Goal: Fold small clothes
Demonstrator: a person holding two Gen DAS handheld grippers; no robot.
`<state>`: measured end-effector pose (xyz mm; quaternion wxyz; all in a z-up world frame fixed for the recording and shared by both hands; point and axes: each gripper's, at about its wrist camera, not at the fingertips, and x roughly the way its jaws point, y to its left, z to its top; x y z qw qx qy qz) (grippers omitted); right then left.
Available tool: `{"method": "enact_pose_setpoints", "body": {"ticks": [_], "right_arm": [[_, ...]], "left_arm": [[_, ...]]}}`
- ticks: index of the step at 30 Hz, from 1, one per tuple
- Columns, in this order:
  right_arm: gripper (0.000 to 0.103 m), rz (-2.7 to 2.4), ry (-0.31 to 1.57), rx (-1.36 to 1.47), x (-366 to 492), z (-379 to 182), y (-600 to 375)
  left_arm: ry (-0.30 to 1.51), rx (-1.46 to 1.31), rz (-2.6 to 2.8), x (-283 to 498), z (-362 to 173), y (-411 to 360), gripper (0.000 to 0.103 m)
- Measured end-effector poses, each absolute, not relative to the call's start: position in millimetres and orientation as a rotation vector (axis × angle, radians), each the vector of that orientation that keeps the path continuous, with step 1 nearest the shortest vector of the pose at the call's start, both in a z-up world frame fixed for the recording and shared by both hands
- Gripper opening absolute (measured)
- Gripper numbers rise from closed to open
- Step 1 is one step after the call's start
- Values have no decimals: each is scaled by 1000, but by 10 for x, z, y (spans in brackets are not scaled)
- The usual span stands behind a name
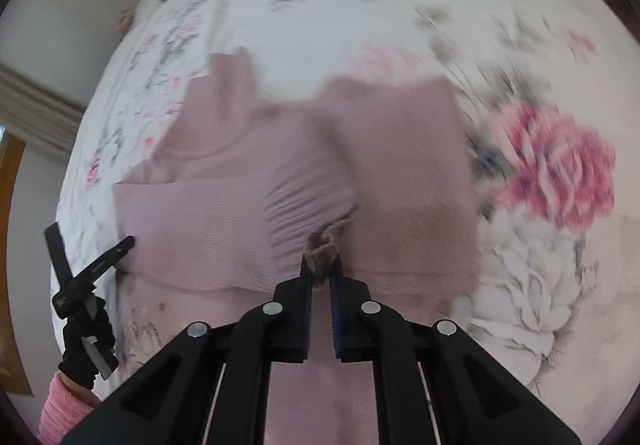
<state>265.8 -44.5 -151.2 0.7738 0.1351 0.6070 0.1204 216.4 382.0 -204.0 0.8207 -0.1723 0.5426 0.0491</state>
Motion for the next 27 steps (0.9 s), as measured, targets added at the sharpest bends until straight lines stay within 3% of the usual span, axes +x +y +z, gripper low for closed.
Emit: {"method": "enact_pose_setpoints", "body": {"ticks": [4,9,15,27], "right_arm": [[10,199,1373,289,2580,-1799,-649],[13,166,1314,268,2496,-1605,-766],[21,274,1236,252,2623,-1352,-560],[21,259,1301,242,2721,-1887,-531]], "left_arm": [[1159,-346,105,2170,-2038,3799,33],[1174,-320,132,2194,-1911,3776,35],[1097,-205,36,2227,-1589,3301,57],[1154,-116,-21,2226,-1980,3160,57]]}}
